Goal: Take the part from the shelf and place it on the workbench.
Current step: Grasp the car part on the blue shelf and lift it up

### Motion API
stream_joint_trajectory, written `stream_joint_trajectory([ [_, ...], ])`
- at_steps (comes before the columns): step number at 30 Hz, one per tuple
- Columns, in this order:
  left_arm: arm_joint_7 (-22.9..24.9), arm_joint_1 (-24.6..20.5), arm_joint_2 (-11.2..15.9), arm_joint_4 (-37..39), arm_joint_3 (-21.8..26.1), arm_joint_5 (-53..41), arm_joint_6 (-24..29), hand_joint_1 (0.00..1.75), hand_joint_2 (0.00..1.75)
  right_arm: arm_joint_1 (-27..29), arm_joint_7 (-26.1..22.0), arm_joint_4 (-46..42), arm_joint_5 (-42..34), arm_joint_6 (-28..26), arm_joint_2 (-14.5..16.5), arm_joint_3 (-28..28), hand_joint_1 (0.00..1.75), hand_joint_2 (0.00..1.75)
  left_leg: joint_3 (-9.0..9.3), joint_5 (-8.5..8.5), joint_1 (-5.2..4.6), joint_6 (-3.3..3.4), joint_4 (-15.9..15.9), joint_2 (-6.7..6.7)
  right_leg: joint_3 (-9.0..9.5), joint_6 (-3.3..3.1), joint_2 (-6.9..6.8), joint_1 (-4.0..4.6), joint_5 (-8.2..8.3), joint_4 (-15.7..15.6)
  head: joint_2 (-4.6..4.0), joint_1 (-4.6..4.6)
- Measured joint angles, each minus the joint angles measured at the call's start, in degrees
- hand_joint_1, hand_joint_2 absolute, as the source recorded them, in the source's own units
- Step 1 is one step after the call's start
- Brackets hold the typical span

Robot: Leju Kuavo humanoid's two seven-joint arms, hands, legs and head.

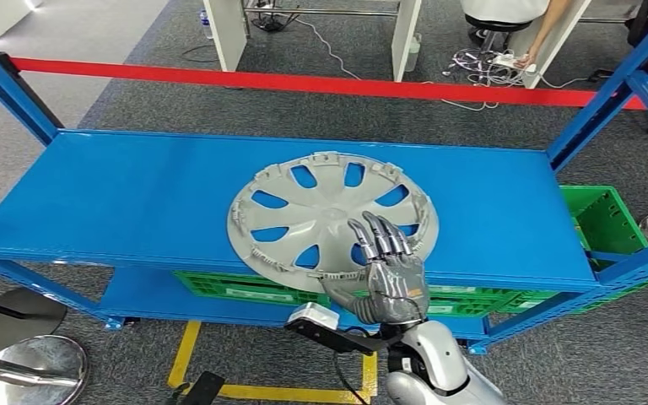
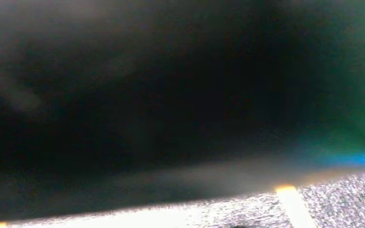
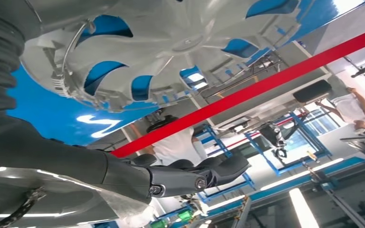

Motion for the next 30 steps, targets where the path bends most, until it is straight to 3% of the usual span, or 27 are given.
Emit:
stream_joint_trajectory([
  [18, -1.49, 0.15, 1.40, 0.01, 0.66, 0.08, -1.79, 0.00, 0.00, 2.80, -0.53, -2.85, 1.03, 3.10, -1.32, -0.89, 0.00, 1.75, 0.11, -0.01, 0.08, 0.02, -0.03, 0.00, -0.36, 0.03, -0.04, 0.07, -0.12, 0.07, 0.01, 0.01],
  [30, -2.01, 0.53, 1.74, 0.04, 1.77, 1.61, -1.26, 0.00, 0.00, 9.21, 1.83, -2.43, 0.73, 0.44, -6.76, 1.10, 0.00, 1.75, 0.15, -0.11, 0.04, -0.01, -0.03, -0.05, -0.02, 0.11, -0.09, 0.04, -0.20, 0.06, -0.01, -0.01],
])
